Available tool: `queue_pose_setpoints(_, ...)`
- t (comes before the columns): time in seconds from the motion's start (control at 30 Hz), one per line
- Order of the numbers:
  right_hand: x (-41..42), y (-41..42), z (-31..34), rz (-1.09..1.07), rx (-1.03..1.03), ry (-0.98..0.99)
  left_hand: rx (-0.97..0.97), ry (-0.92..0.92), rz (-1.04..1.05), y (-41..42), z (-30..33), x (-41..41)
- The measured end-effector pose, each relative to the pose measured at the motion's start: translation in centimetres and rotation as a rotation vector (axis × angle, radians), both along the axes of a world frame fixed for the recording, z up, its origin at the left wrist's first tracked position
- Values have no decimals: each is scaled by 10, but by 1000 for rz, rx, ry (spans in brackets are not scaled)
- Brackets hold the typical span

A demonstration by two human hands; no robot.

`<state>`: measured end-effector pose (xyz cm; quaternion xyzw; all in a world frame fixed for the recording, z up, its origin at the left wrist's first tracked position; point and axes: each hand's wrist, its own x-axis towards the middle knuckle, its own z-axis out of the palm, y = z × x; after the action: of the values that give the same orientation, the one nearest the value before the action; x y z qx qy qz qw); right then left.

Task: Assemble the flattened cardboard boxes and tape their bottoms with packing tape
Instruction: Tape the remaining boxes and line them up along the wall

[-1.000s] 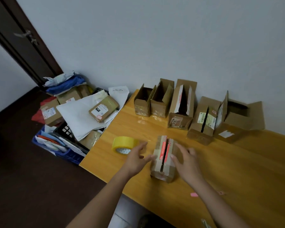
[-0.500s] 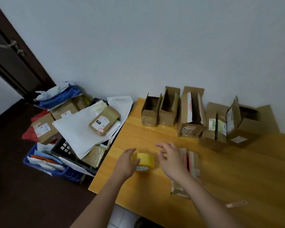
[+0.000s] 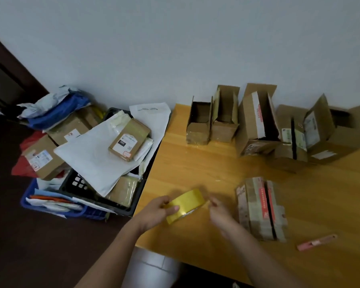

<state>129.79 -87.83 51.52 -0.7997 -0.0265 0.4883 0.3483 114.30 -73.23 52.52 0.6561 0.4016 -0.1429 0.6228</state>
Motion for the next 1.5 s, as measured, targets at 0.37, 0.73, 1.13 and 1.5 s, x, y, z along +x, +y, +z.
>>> queue_pose_setpoints(0.37, -15, 9, -25, -459, 93, 250, -63, -81, -39, 1, 1, -14)
queue_pose_setpoints(0.73, -12, 16, -38, -643, 67, 235, -158, -128, -76, 12, 0, -39)
queue_pose_setpoints(1.13, -3, 31, -17, -678, 230, 342, -181, -106, 22, 9, -4, -61)
queue_pose_setpoints(1.5, 5, 32, 47, -364, 270, 262, -23, -128, 141, -8, 30, -53)
